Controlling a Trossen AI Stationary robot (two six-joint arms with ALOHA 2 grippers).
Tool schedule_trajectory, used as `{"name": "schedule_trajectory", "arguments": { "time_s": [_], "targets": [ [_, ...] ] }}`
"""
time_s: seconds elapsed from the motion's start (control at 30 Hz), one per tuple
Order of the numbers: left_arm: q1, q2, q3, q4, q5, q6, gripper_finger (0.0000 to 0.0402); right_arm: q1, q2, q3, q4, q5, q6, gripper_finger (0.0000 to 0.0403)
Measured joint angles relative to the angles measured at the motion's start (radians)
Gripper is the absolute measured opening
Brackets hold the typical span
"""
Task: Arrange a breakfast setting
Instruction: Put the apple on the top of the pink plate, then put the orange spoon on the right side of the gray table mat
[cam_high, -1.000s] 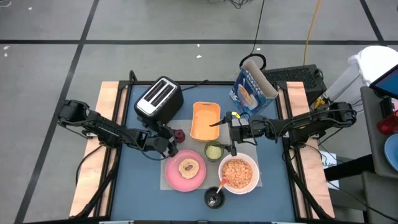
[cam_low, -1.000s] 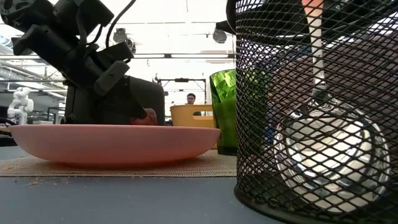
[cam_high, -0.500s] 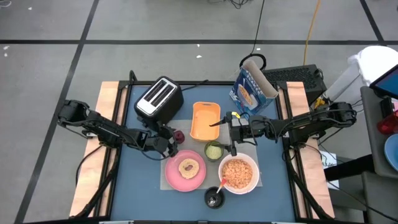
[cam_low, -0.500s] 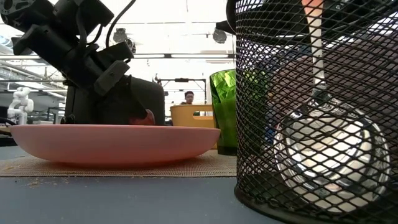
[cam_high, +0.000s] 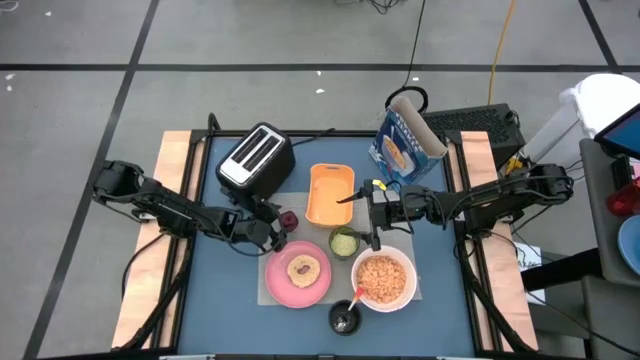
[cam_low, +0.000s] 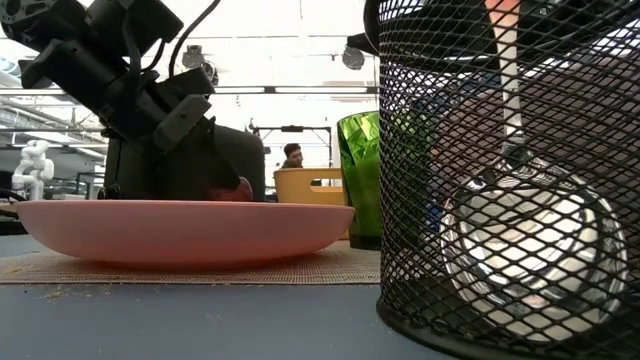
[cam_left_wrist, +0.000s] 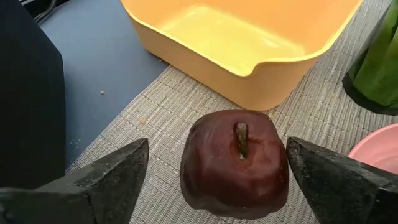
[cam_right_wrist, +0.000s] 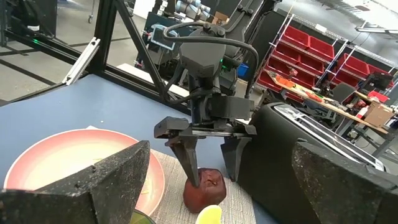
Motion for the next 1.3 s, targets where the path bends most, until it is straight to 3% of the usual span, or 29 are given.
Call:
{"name": "schedule_trajectory", "arguments": {
  "time_s": [0.6, 1.3],
  "targets": [
    [0.0, 0.0, 0.001, 0.052, 0.0, 0.02, 0.0388, 0.0, 0.0, 0.0, 0.0, 0.0, 0.0, 0.038],
    [0.0, 0.0, 0.001, 0.416, -0.003, 0.235, 0.0388, 0.0, 0.0, 0.0, 0.0, 0.0, 0.0, 0.038]
  ]
}}
